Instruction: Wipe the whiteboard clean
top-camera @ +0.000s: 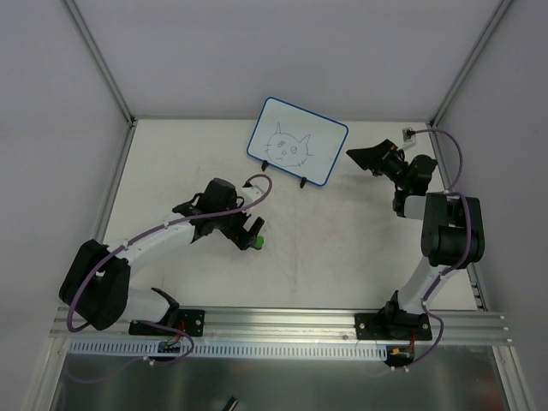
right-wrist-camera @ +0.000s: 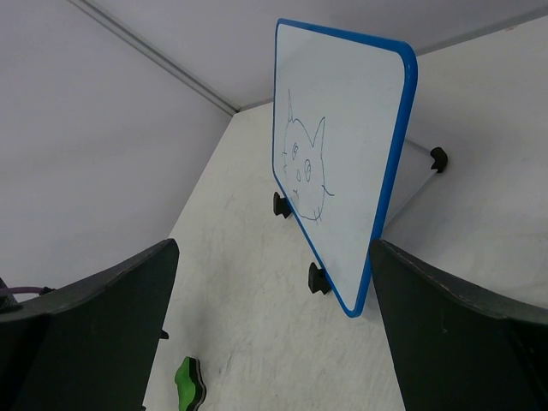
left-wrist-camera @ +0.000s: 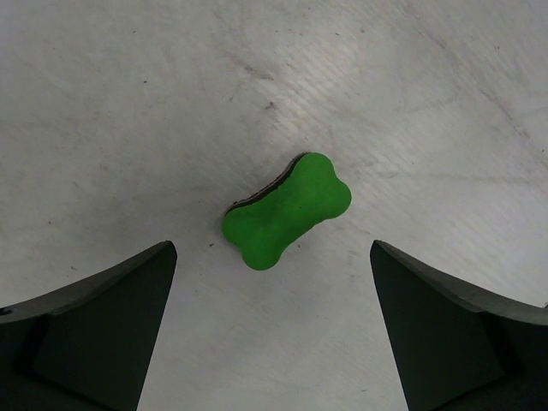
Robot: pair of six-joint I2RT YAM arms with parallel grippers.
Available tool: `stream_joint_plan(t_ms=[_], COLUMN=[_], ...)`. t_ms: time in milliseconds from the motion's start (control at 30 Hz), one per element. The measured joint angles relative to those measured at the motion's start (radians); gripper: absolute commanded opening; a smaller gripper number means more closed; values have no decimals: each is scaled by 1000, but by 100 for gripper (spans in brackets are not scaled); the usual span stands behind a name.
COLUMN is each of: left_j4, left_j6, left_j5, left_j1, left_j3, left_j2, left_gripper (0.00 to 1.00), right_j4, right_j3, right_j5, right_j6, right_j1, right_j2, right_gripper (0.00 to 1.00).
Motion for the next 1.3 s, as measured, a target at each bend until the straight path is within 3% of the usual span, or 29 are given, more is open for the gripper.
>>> stream_joint_plan(t_ms=[400,700,967,1133,1300], left_j4=[-90,-138,-146,-147,-147], left_j6=[447,563,580,590,593], left_j5=[213,242,183,138,101], left_j1=[-8,-8,-8,-8,-8], left_j3=[98,132,152,171,187], left_j2=[135,303,320,336,351], left_gripper=[99,95,81,62,55], right_j4=[7,7,11,14,28], right_j3=[5,5,22,23,23], right_j5=[-9,-11,-12,-12,-13], right_j6=[41,45,51,53,70], right_j1=[0,0,0,0,-2], right_j2=[0,0,0,0,0], right_gripper=[99,99,99,99,99])
